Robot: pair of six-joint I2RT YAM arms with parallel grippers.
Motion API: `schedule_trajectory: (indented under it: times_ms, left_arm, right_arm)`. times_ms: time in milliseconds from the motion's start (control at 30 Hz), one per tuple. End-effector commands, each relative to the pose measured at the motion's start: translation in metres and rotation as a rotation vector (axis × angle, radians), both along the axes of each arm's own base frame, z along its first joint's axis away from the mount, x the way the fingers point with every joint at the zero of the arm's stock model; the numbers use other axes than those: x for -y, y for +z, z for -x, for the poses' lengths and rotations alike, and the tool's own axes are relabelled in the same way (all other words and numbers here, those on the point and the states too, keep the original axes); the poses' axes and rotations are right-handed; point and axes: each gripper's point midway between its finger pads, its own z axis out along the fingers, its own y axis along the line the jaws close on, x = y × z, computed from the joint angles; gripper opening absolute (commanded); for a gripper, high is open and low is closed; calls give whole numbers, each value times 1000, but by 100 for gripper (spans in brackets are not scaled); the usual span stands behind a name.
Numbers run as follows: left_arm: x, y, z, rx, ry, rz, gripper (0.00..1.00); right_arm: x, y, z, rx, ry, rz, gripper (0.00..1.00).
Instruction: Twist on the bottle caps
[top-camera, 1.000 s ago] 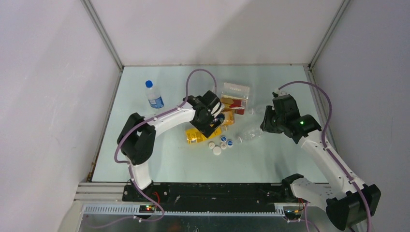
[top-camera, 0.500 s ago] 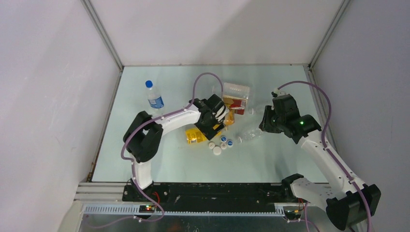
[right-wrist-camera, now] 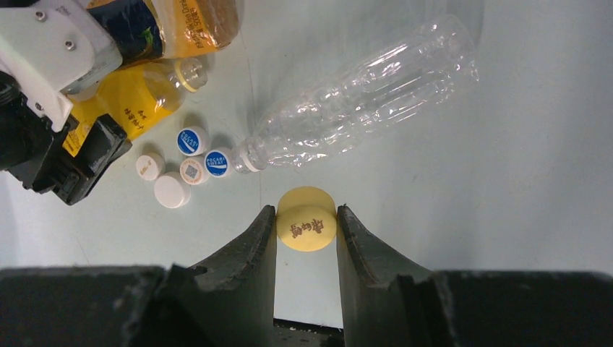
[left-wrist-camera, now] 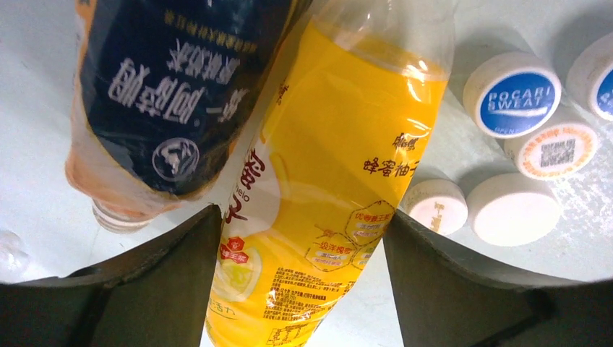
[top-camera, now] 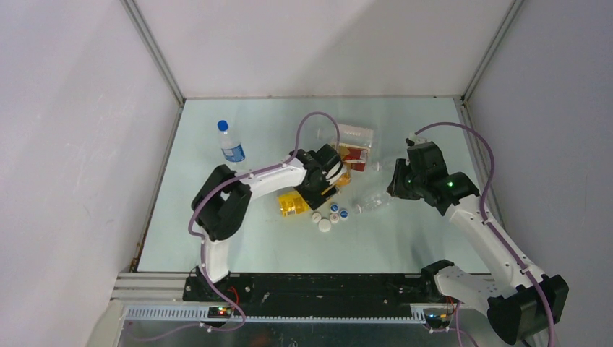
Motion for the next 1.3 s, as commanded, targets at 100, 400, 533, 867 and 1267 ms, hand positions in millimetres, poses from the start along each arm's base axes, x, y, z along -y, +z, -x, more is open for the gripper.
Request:
schedule_trajectory:
  times_ms: [100, 400, 533, 867, 1267]
  left_arm:
    - [-31, 10, 32, 1, 104, 0, 61]
    - [-50, 3, 81, -77, 282, 93, 72]
    - [-50, 5, 80, -42, 287, 133, 83]
    - [-37, 4, 64, 10, 168, 70, 92]
    - [-42, -10, 69, 14, 162, -7, 87]
  right_arm:
    - [-6, 6, -7, 34, 24, -28, 4]
    - [-12, 5, -5, 21, 52, -46, 4]
    - [-17, 4, -4, 14, 79, -63, 4]
    - [-22, 3, 0, 2, 113, -75, 5]
    - [-25, 2, 1, -4, 132, -77, 5]
